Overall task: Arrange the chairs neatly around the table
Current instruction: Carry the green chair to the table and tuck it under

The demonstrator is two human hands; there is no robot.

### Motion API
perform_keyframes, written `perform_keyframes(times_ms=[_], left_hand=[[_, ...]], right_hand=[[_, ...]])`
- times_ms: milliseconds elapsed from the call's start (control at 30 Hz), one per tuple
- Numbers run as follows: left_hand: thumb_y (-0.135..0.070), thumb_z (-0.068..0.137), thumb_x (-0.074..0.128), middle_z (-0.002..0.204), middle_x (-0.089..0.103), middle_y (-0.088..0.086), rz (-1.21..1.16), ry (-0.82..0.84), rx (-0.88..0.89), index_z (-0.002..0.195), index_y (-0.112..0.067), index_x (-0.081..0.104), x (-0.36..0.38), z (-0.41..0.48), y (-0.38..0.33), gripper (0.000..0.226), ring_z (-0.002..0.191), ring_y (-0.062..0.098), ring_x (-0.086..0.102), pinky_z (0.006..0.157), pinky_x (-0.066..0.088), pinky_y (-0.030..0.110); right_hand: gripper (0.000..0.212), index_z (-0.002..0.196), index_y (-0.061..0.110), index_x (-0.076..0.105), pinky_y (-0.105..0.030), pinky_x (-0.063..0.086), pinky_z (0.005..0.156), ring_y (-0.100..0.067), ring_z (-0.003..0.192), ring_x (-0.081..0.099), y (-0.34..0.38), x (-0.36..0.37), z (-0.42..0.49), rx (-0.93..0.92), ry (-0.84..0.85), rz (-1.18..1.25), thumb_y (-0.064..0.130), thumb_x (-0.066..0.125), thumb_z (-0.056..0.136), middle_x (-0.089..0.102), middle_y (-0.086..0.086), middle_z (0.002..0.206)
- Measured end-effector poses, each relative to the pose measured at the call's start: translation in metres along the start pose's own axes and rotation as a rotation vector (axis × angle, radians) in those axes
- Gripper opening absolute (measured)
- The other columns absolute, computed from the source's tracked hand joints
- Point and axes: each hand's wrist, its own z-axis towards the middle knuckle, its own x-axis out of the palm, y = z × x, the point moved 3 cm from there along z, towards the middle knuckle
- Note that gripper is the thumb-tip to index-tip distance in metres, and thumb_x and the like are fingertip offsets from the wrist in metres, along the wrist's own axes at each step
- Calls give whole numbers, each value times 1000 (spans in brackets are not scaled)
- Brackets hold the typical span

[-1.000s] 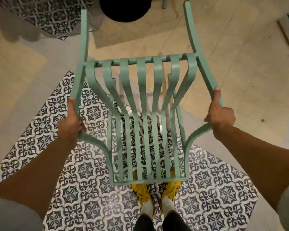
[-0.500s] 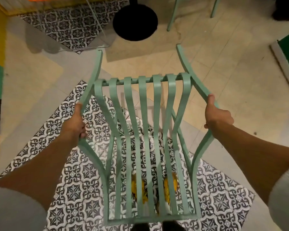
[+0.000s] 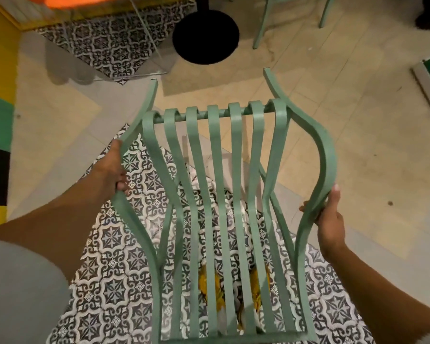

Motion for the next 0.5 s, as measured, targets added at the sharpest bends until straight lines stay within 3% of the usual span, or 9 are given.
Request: perform_keyframes(times_ms=[100,167,267,333,400,500], left_hand=[[-73,94,51,71,36,-2,-9,14,9,140,-18,54,1,4,-7,72,49,14,28,44,33,27],[-73,94,52,73,36,-4,-10,16,10,129,-17,55,1,7,-10,66,50,12,27,41,32,24],[-72,91,57,66,33,-6,-55,37,29,104,-20,56,0,6,-17,53,48,12,26,42,33,23],[-74,87,61,57,35,-7,-87,59,76,83,-22,55,-4,5,-17,53,42,13,32,50,38,28],[-81,81,63,54,46,-6,-138,51,163,77,-24,61,-7,2,-6,57,43,13,42,58,43,31],[-102,71,51,63,61,-5,-138,12,250,76,-28,76,-3,-7,38,79,53,16,54,69,48,36]], right_hand=[[120,92,10,75,-59,51,112,-35,97,75,-13,19,7,65,-15,54,107,4,79,80,-14,91],[122,91,12,71,-56,55,106,-35,86,73,-9,27,17,105,-82,62,106,-4,74,76,-16,84],[136,137,13,61,-51,60,95,-38,90,74,0,31,32,111,-148,-11,99,-8,58,76,-22,98],[141,159,18,48,-56,58,103,-43,101,74,4,34,38,113,-172,-49,93,-6,53,75,-26,110],[135,167,22,37,-60,55,108,-46,109,72,7,39,43,111,-182,-85,86,-2,55,73,-28,119],[136,163,19,47,-58,51,113,-45,114,71,8,41,50,141,-239,-66,88,-3,57,73,-28,124]])
